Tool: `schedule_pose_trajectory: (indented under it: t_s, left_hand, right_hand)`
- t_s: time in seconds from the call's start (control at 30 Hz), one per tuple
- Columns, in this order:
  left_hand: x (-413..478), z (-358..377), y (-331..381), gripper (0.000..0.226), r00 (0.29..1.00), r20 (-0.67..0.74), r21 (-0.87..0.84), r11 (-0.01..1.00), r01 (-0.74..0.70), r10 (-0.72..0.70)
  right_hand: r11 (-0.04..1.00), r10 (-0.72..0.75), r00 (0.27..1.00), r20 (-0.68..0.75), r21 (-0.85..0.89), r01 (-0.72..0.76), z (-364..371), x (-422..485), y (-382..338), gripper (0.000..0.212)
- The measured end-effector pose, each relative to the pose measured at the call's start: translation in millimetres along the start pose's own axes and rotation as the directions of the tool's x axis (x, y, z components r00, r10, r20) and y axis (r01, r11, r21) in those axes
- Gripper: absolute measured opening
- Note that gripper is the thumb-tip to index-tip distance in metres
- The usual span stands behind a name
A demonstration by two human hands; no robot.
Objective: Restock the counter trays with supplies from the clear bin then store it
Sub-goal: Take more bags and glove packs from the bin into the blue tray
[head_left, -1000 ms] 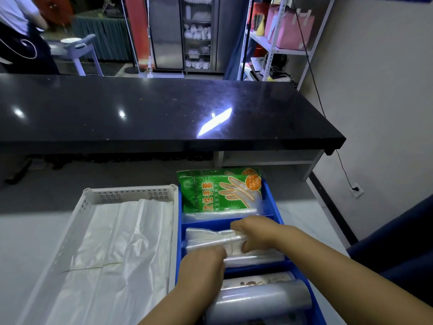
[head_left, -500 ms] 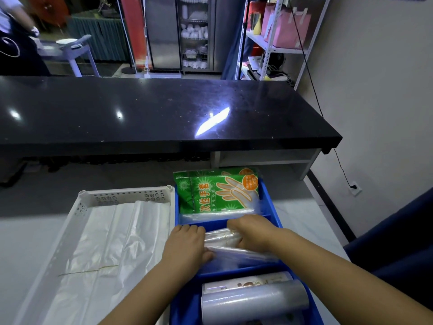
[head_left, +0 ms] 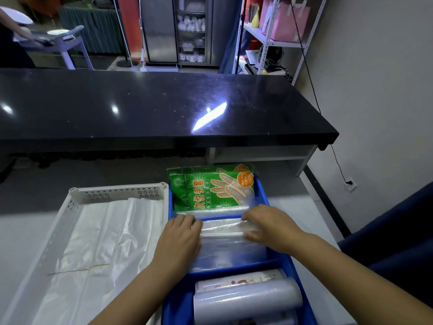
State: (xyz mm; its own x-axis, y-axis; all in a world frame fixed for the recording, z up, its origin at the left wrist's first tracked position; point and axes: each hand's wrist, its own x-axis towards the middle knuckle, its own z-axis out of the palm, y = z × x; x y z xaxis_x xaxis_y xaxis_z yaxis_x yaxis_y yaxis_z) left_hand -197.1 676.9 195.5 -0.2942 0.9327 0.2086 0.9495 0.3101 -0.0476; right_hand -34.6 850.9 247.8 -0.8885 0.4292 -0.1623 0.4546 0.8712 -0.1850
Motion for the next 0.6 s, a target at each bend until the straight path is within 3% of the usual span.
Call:
schedule_pose_trajectory:
  t_s: [0.2, 0.43, 0.6]
  left_hand:
    - [-1, -4, 1, 0.037, 0.989, 0.132, 0.02, 0.998, -0.068, 0.065]
    - [-5, -6, -1, 0.032, 0.99, 0.133, 0.09, 0.994, -0.063, 0.05]
    - [-11, -13, -2, 0.031, 0.99, 0.142, 0.162, 0.986, -0.028, 0.005]
  right_hand:
    - [0.989, -0.083, 0.997, -0.011, -0.124, 0.081, 13, 5, -4, 0.043]
    - [0.973, -0.066, 0.998, 0.022, -0.219, 0.069, 11, -1, -1, 0.034]
    - [0.98, -0.075, 0.997, 0.03, -0.184, 0.079, 4, -11, 3, 0.029]
